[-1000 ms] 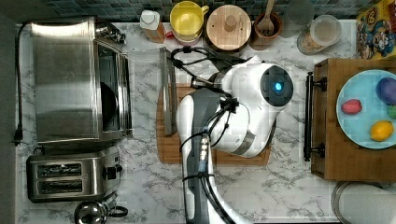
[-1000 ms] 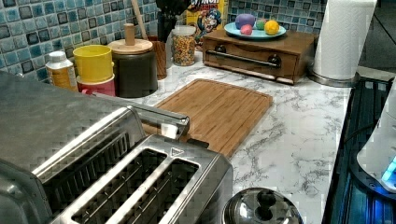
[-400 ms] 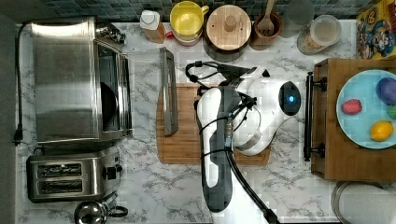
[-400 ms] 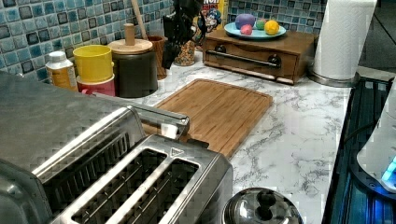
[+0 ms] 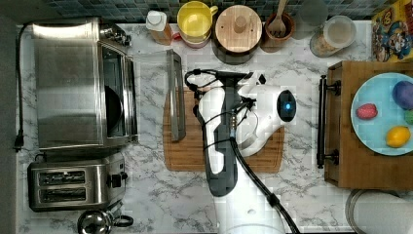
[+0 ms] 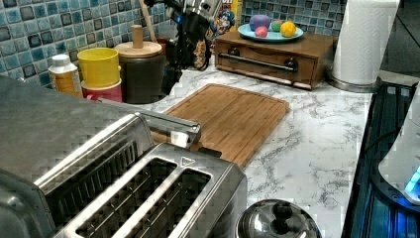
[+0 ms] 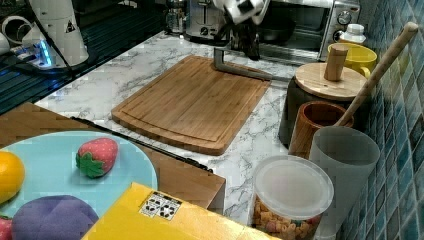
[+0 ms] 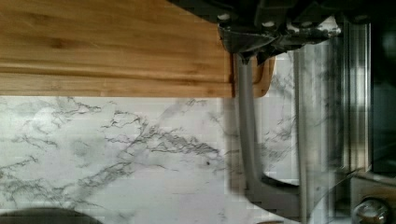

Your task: Close the oven.

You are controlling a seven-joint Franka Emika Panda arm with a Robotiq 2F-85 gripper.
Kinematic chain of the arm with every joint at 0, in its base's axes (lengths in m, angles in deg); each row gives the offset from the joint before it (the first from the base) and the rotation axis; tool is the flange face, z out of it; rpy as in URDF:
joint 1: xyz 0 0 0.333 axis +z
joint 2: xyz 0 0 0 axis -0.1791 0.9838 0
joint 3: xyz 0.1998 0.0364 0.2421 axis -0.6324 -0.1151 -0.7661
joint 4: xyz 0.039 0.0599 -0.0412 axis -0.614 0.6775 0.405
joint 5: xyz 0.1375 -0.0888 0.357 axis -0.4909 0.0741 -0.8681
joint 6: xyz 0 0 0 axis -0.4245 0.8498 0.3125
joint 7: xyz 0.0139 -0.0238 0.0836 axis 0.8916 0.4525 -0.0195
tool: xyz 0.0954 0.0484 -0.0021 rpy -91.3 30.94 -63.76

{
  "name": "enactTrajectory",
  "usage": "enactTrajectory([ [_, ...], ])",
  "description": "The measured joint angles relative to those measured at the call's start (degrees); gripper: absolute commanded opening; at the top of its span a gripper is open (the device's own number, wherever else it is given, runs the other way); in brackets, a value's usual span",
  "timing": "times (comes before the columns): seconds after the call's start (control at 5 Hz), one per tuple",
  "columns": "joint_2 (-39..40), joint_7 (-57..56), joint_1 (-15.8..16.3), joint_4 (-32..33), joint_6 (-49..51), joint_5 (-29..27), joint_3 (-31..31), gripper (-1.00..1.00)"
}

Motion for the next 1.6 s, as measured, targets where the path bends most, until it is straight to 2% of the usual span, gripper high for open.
enactTrajectory([
  [0.2, 4.1, -1.18, 0.0, 0.11, -3.47, -2.83, -0.68, -1.0],
  [0.4, 6.43, -3.97, -0.29, 0.34, -2.18, -6.88, -0.86, -1.0],
  [0.6, 6.7, -11.25, -0.22, 1.12, -1.85, -14.02, -0.43, -1.0],
  [0.8, 6.69, -13.54, -0.51, 1.12, -1.85, -13.62, -0.19, -1.0],
  [1.0, 6.66, -13.48, -0.59, 1.12, -1.01, -10.44, 0.16, -1.0],
  [1.6, 6.55, -13.37, -0.5, 1.12, -1.99, -14.52, -4.8, -1.0],
])
